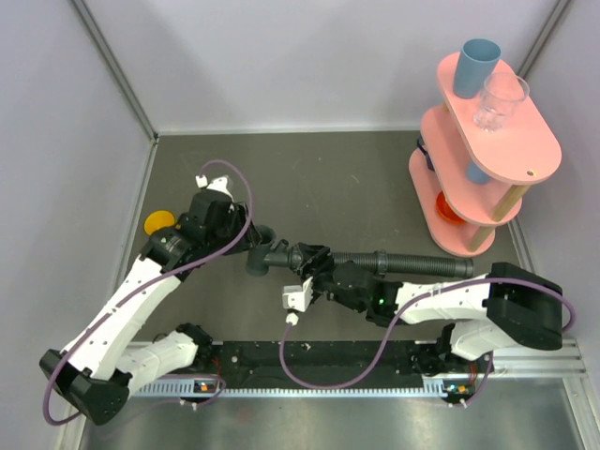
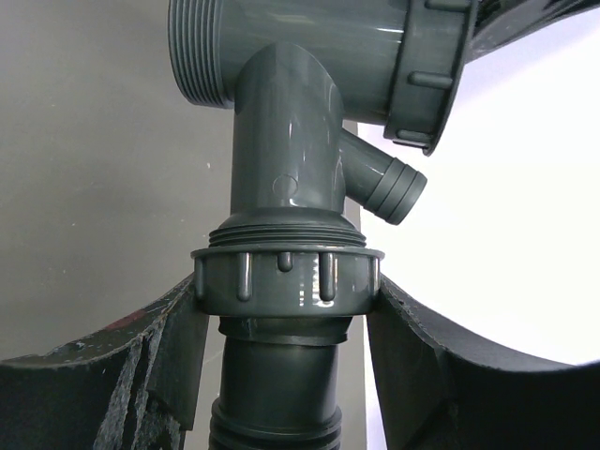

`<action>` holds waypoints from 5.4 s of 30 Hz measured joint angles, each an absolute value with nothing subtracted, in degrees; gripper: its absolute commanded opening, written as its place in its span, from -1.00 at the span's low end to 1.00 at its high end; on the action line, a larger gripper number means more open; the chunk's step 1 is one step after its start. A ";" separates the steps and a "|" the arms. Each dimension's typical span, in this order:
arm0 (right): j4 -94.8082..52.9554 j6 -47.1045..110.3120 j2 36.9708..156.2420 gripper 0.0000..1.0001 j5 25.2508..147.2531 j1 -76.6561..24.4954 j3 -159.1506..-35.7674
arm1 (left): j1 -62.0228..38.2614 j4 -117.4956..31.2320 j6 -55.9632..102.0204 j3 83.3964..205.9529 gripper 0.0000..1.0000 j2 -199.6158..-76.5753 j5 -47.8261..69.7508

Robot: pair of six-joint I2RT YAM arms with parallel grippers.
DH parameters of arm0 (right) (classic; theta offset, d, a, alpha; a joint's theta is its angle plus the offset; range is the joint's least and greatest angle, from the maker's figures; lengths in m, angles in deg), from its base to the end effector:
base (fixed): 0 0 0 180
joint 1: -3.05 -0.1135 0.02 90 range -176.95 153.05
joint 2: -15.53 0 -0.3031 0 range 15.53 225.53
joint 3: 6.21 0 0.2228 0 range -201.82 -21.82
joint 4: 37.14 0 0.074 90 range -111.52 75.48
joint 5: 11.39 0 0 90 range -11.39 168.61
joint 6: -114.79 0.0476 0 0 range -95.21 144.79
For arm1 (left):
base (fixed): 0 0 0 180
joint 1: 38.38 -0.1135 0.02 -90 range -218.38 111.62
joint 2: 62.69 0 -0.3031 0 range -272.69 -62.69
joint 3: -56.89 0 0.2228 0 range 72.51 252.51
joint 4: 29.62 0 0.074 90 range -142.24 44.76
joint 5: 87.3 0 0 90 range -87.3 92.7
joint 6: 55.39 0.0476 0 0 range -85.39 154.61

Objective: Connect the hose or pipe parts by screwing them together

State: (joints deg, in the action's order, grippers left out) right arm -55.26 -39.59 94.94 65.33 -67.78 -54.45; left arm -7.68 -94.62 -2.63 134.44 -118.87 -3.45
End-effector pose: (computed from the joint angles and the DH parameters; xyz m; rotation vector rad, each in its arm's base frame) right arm 0.0997 0.2535 0.2690 -1.5888 0.8335 -0.1278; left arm 0.1287 -0.0705 0.3628 -0.1899 2.3666 -0.4623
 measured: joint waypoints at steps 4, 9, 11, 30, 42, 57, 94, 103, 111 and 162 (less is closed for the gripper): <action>-54.54 -37.58 95.12 -1.00 65.05 -67.69 -54.47 | -7.79 -91.61 -1.58 132.25 -0.75 -118.61 -0.52; -49.23 -29.23 95.12 -1.00 68.52 -63.72 -55.71 | -8.69 -86.38 0.59 123.79 -1.00 -114.96 2.54; -45.58 -23.42 95.05 -1.00 74.29 -60.48 -56.89 | -8.84 -81.77 1.00 118.55 -1.00 -111.62 3.46; -43.04 14.42 93.98 -1.00 112.85 -38.12 -58.86 | -8.53 -54.67 -0.24 101.67 0.01 -100.08 9.44; -51.30 0.08 84.34 -1.00 104.61 -41.01 -54.71 | -8.67 -82.03 -2.87 123.33 0.45 -105.23 9.07; -53.66 -20.60 82.00 -1.00 82.77 -51.83 -53.59 | -20.77 -88.13 1.57 129.69 0.54 -108.95 25.14; -54.10 -26.50 81.02 -1.00 80.17 -59.10 -51.06 | -22.04 -79.76 3.12 125.26 0.48 -116.23 36.39; -49.33 -15.96 81.04 -0.96 89.16 -53.55 -52.02 | -23.13 -63.32 -0.99 114.26 -1.00 -116.05 46.84; -37.58 4.21 83.42 -0.43 112.13 -41.62 -61.27 | -23.27 -52.52 5.55 108.86 -1.00 -111.16 48.79; -30.69 2.03 92.74 -0.56 118.07 -41.86 -71.10 | -25.01 -37.51 10.07 100.86 -1.00 -103.38 49.07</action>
State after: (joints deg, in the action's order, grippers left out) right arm -30.69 2.03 92.74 118.07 -41.86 -71.10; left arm -25.01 -37.51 10.07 100.86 -103.38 49.07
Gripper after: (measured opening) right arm 0.651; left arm 0.583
